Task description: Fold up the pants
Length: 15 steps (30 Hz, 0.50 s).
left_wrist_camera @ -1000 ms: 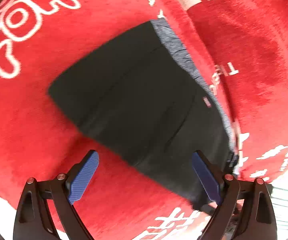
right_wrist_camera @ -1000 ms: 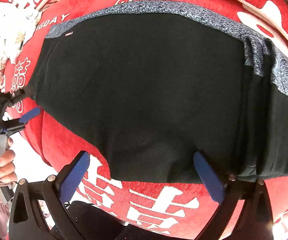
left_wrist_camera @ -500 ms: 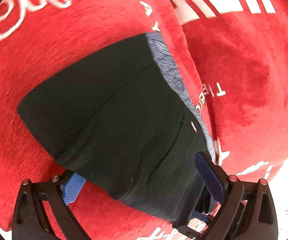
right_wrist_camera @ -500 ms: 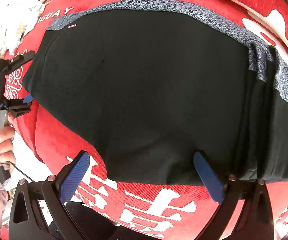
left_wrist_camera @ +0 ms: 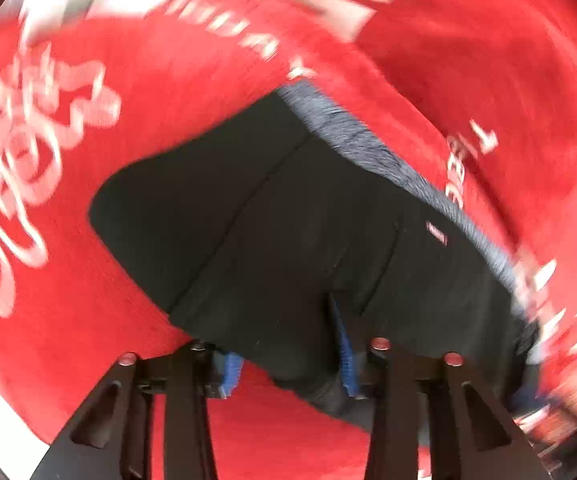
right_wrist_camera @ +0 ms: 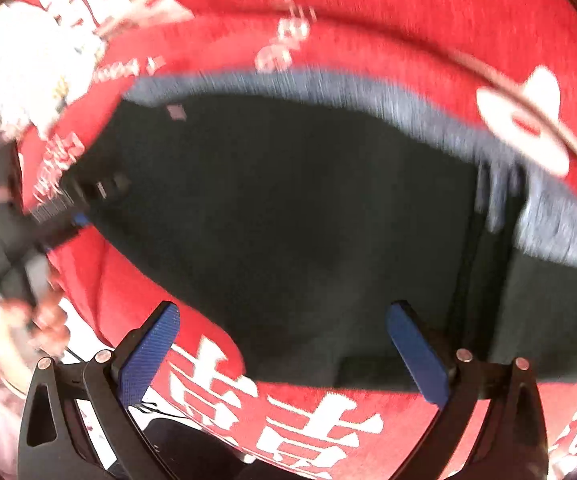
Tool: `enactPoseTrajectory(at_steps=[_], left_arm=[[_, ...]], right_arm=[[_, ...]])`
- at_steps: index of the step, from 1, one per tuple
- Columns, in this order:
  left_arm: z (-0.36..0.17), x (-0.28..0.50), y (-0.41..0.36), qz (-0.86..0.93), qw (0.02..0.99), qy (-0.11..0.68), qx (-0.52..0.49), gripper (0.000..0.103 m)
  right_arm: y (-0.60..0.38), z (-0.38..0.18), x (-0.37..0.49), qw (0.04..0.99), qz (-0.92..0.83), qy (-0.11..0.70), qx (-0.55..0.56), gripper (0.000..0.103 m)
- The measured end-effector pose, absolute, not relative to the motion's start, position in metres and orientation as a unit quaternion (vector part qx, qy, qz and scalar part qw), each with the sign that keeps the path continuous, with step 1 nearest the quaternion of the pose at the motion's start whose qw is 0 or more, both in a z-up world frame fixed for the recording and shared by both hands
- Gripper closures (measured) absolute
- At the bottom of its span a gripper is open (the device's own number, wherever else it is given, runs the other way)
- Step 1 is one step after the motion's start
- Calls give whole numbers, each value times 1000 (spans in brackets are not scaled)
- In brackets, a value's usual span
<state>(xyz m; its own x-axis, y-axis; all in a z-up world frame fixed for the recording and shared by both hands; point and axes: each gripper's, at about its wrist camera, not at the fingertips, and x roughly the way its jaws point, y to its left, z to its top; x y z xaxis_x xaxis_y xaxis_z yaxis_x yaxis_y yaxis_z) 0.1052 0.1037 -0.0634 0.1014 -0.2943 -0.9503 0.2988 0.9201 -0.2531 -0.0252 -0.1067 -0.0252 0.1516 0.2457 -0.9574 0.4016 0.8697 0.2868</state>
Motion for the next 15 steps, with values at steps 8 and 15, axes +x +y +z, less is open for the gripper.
enactPoseTrajectory(at_steps=[8, 15], left_arm=[[-46, 50, 50, -220, 794, 495, 276, 66], [-44, 34, 46, -214, 800, 454, 329, 66]], right_arm=[[-94, 10, 95, 710, 76, 646, 269, 0], [5, -16, 188, 643, 190, 714, 200, 0]])
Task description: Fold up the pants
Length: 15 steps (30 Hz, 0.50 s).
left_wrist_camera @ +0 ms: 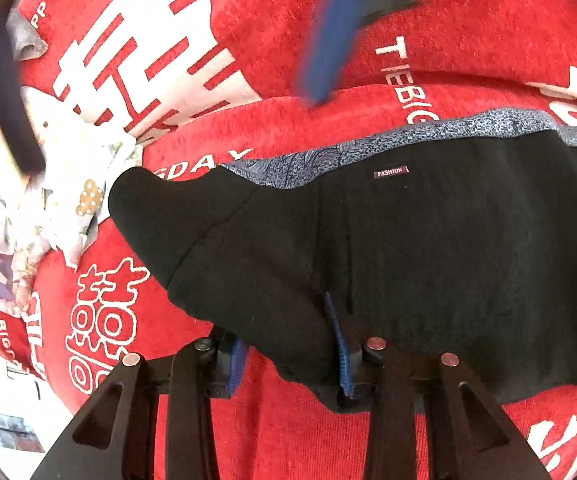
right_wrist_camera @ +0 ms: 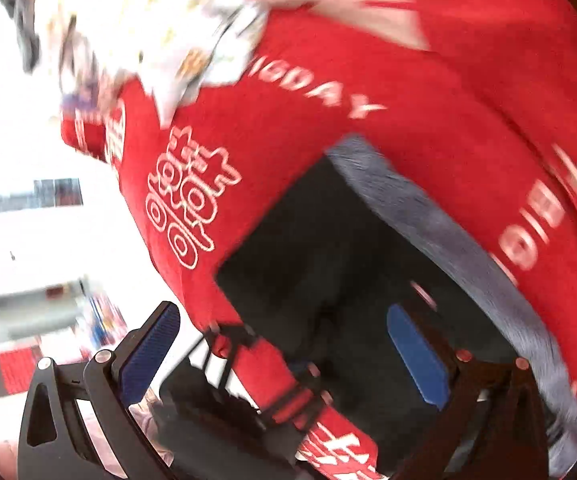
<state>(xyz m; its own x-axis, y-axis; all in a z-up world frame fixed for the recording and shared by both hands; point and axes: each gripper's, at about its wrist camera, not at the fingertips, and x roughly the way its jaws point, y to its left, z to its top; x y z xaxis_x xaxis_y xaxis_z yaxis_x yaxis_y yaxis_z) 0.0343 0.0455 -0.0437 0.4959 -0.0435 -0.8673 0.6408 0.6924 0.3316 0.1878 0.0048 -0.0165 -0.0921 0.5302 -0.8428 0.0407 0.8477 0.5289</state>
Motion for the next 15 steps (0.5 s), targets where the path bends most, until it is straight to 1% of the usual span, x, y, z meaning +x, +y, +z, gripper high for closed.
enactPoseTrajectory(at_steps=[5, 6, 7, 8, 9, 10, 15], left_arm=[[-42, 34, 48, -216, 802, 447, 332, 66], [-43, 33, 47, -216, 803, 445, 333, 66], [-42, 32, 47, -216, 803, 445, 334, 66], [-41, 33, 46, -218, 799, 452, 332, 66], [-40, 30, 47, -221, 798, 454, 329, 66], [-36, 28, 47, -225, 800, 448, 328, 66], [2, 13, 35, -257, 811, 415, 322, 66]], right_arm=[[33, -50, 203, 588, 197, 763, 180, 1], [32, -57, 202, 577, 196, 771, 187, 9], [30, -64, 200, 565, 195, 777, 196, 50], [24, -67, 197, 566, 182, 779, 200, 75], [17, -65, 193, 572, 180, 772, 209, 80], [10, -60, 189, 581, 183, 761, 222, 81], [-36, -19, 150, 623, 211, 692, 297, 82]])
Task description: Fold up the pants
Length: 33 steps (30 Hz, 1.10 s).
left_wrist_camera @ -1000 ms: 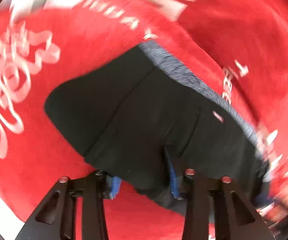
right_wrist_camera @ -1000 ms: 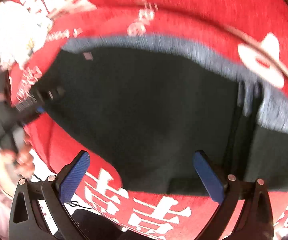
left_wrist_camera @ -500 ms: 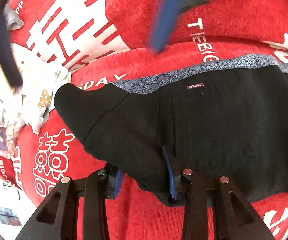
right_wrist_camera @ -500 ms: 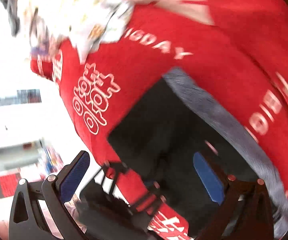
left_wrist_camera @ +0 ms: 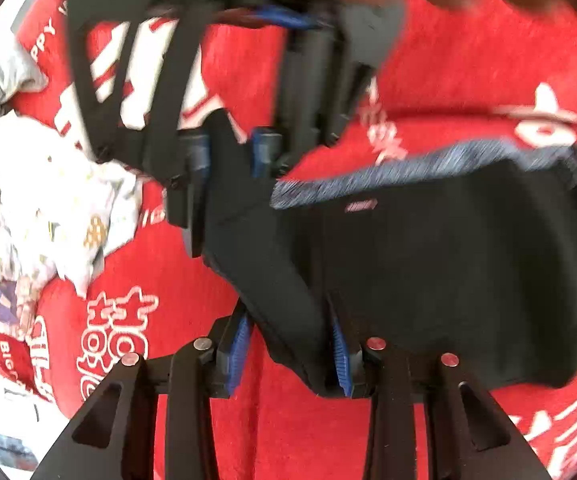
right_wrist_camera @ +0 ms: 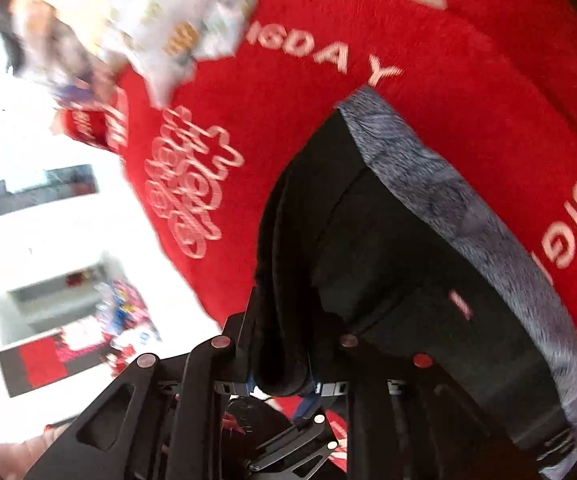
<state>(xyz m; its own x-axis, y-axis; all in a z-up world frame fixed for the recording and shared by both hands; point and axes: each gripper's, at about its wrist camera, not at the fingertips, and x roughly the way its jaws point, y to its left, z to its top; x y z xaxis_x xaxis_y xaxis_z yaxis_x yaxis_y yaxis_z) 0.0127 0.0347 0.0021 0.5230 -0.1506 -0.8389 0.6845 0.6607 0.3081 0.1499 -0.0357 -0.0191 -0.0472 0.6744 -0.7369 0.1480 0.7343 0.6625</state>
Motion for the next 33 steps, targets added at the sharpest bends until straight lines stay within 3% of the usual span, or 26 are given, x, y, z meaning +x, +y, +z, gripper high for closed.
enactPoseTrajectory(at_steps=[8, 17, 25, 33], left_arm=[[85, -33, -17, -331, 822, 362, 288, 66], [124, -116, -112, -433, 792, 306, 302, 66], [81, -210, -200, -510, 718, 302, 364, 66], [2, -272, -242, -519, 653, 347, 428, 66]], right_arm=[[-136, 62, 59, 690, 212, 552, 418, 81], [-262, 106, -95, 740, 142, 434, 495, 81], [-345, 49, -240, 717, 35, 391, 576, 81], [-371, -48, -310, 667, -30, 412, 620, 81]])
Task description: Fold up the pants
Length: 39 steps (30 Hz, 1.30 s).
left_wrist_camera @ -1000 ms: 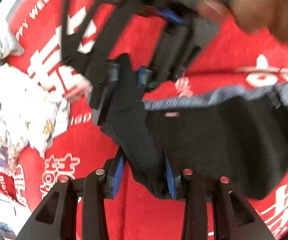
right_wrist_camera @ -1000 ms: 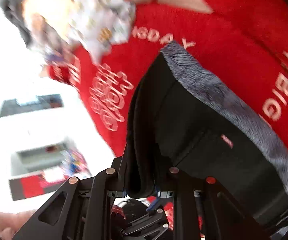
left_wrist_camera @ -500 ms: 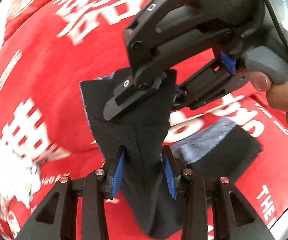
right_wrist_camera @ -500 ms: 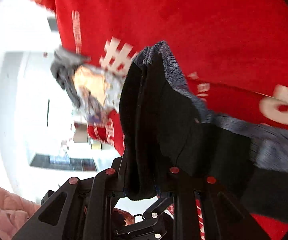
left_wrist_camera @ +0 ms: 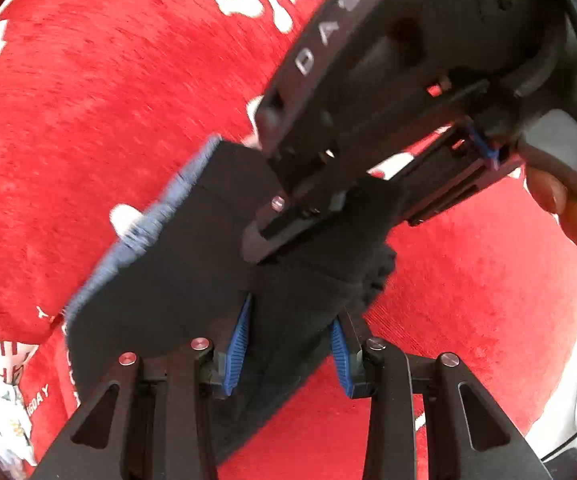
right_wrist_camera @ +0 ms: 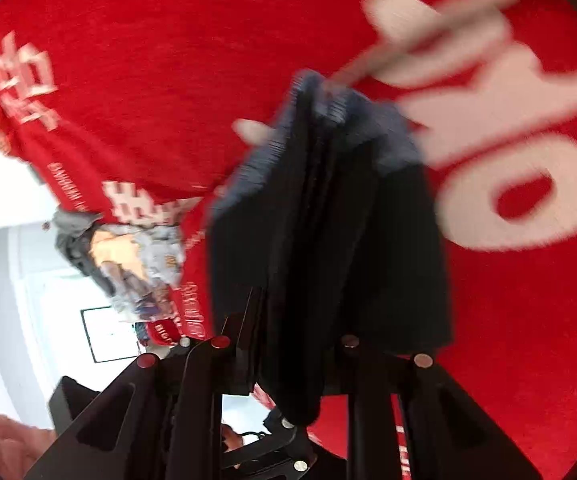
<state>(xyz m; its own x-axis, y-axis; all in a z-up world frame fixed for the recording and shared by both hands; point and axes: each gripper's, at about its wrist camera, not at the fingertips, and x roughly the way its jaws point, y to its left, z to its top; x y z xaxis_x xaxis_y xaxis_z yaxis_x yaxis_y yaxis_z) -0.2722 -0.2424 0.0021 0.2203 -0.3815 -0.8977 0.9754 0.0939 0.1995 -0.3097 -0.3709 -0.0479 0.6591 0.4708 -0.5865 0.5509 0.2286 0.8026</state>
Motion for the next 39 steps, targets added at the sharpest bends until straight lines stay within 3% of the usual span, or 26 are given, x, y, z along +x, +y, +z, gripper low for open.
enactPoseTrajectory(at_steps=[2, 4, 17, 24, 27, 33, 39], left_arm=[[-6, -276, -243, -518, 649, 349, 434, 50], [-5, -276, -242, -522, 643, 358, 431, 42], [43, -164, -179, -443, 686, 463, 343, 42], [18, -79, -142, -345, 711, 543, 284, 42], [12, -67, -133, -336, 709, 561, 265, 42], [21, -40, -128, -334, 725, 562, 217, 42], [8, 17, -135, -327, 714, 605, 132, 42]], right_arm=[[-369, -60, -313, 659, -29, 403, 634, 81], [-368, -64, -315, 662, -29, 393, 638, 80], [-345, -34, -299, 693, -111, 462, 542, 76], [-337, -19, -289, 686, -160, 507, 497, 66], [-335, -11, -289, 679, -198, 526, 473, 55], [-369, 19, -291, 723, -193, 451, 486, 55], [-417, -15, -240, 707, -168, 436, 531, 50]])
